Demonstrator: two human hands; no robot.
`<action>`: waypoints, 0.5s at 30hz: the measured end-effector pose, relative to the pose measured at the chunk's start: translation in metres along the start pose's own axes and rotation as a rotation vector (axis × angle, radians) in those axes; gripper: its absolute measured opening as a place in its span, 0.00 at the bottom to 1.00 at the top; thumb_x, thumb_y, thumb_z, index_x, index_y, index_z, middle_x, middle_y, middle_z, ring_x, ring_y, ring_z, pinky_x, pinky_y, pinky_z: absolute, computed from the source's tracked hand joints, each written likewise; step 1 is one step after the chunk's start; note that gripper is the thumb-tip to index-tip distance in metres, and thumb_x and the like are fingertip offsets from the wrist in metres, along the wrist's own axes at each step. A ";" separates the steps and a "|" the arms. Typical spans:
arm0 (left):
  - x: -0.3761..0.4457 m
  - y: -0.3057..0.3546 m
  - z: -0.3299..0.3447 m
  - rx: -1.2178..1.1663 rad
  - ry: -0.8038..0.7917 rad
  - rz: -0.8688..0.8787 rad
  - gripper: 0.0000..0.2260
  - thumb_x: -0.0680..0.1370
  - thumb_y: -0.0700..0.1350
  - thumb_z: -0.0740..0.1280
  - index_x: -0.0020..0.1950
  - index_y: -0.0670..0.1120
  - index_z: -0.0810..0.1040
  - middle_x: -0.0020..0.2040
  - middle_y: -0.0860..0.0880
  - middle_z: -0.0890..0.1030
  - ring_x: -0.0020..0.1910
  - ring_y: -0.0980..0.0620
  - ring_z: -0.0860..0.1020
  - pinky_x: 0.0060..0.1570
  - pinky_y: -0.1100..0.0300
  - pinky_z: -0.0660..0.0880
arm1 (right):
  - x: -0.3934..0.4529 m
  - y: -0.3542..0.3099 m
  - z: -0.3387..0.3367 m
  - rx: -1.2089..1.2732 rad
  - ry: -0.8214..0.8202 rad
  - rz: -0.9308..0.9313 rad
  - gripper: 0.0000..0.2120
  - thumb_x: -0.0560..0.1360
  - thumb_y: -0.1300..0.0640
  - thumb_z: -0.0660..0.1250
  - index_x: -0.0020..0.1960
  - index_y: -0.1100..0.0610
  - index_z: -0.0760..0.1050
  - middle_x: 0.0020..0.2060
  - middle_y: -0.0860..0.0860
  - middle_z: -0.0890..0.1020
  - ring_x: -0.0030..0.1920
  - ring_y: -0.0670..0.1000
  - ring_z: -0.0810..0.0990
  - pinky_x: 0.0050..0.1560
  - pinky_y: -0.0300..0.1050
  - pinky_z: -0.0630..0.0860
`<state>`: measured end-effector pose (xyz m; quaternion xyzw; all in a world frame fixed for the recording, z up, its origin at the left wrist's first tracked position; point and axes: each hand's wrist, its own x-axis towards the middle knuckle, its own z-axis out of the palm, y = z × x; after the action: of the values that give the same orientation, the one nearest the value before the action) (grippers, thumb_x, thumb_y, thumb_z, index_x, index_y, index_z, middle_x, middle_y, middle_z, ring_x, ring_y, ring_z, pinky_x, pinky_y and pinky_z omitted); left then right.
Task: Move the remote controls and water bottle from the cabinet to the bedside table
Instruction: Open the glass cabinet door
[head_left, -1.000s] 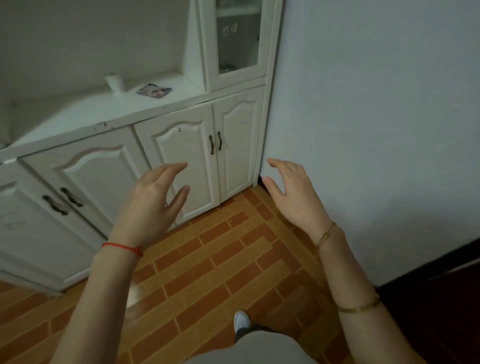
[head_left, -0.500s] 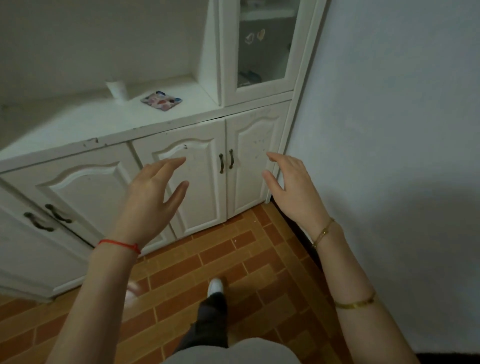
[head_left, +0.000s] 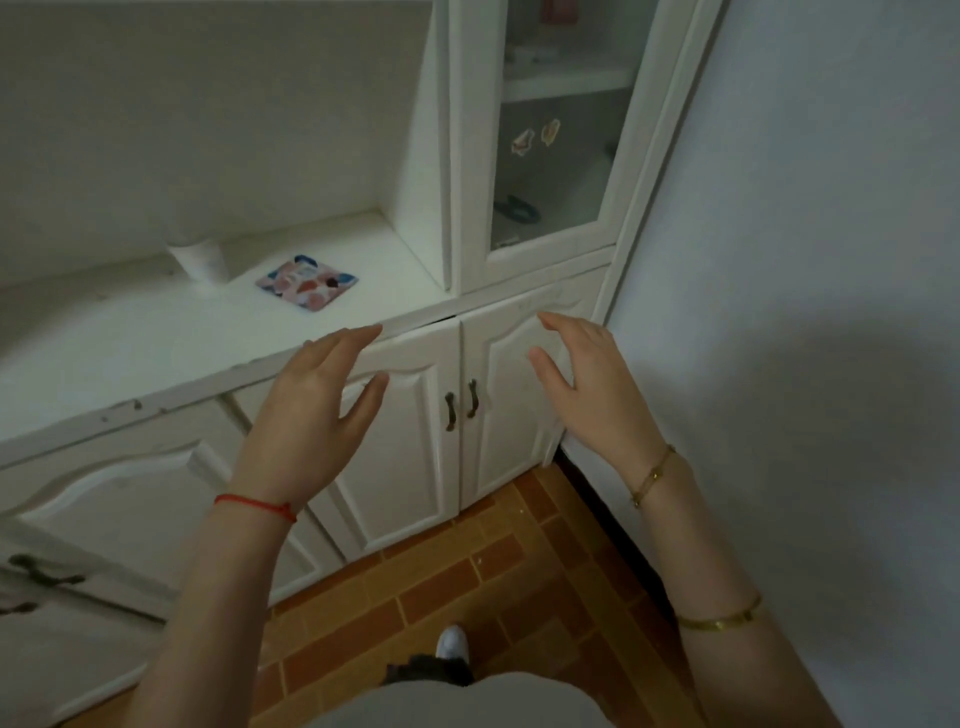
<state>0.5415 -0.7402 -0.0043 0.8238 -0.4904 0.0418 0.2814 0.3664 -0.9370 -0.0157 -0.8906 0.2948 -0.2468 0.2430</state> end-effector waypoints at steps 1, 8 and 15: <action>0.013 -0.004 0.002 0.000 0.000 0.004 0.21 0.79 0.47 0.64 0.72 0.46 0.70 0.66 0.45 0.76 0.67 0.46 0.72 0.69 0.49 0.67 | 0.013 0.001 0.003 0.010 0.003 0.004 0.22 0.82 0.50 0.59 0.74 0.55 0.67 0.69 0.51 0.73 0.72 0.49 0.66 0.72 0.40 0.61; 0.076 -0.025 0.013 0.003 -0.001 -0.002 0.21 0.79 0.48 0.64 0.72 0.46 0.70 0.68 0.46 0.76 0.68 0.46 0.72 0.67 0.56 0.66 | 0.070 0.010 0.014 0.059 -0.019 0.044 0.22 0.82 0.50 0.59 0.75 0.51 0.64 0.70 0.48 0.71 0.73 0.46 0.63 0.74 0.41 0.60; 0.102 -0.027 0.028 0.000 -0.023 -0.026 0.22 0.79 0.50 0.63 0.73 0.48 0.68 0.69 0.46 0.74 0.70 0.46 0.70 0.68 0.51 0.68 | 0.097 0.023 0.021 0.035 -0.049 0.037 0.22 0.82 0.51 0.59 0.75 0.53 0.64 0.71 0.50 0.70 0.73 0.47 0.63 0.70 0.36 0.56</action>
<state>0.6104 -0.8244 -0.0038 0.8306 -0.4828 0.0286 0.2760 0.4377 -1.0098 -0.0165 -0.8863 0.3007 -0.2257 0.2703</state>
